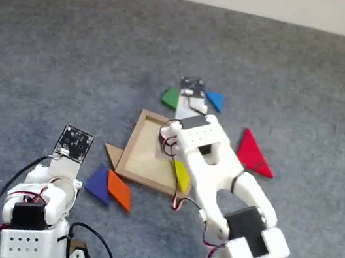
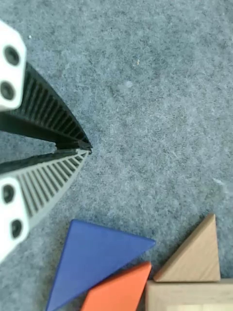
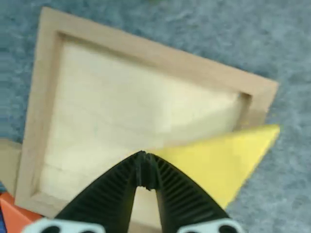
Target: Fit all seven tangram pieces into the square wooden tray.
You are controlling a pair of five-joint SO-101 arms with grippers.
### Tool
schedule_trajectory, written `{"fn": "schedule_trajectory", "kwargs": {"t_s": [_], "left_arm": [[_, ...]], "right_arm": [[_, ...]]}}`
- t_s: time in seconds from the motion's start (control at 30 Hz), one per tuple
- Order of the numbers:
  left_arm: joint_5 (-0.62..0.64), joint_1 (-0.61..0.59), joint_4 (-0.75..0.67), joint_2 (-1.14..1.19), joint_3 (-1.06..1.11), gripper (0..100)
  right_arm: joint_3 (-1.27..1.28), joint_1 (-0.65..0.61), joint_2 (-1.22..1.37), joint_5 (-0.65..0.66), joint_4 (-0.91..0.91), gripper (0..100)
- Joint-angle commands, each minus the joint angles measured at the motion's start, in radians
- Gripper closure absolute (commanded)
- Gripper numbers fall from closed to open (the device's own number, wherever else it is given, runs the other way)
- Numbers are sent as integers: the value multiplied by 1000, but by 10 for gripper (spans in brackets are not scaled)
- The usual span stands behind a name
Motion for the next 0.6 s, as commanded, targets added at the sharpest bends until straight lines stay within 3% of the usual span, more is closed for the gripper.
{"fn": "schedule_trajectory", "kwargs": {"t_s": [0.0,0.37,0.57], "left_arm": [[-9,-16,9,-30,21,995],[-9,-16,9,-30,21,995],[-9,-16,9,-30,21,995]], "right_arm": [[4,-7,35,3,2,987],[13,-8,-288,9,8,987],[13,84,-496,9,159,987]]}}
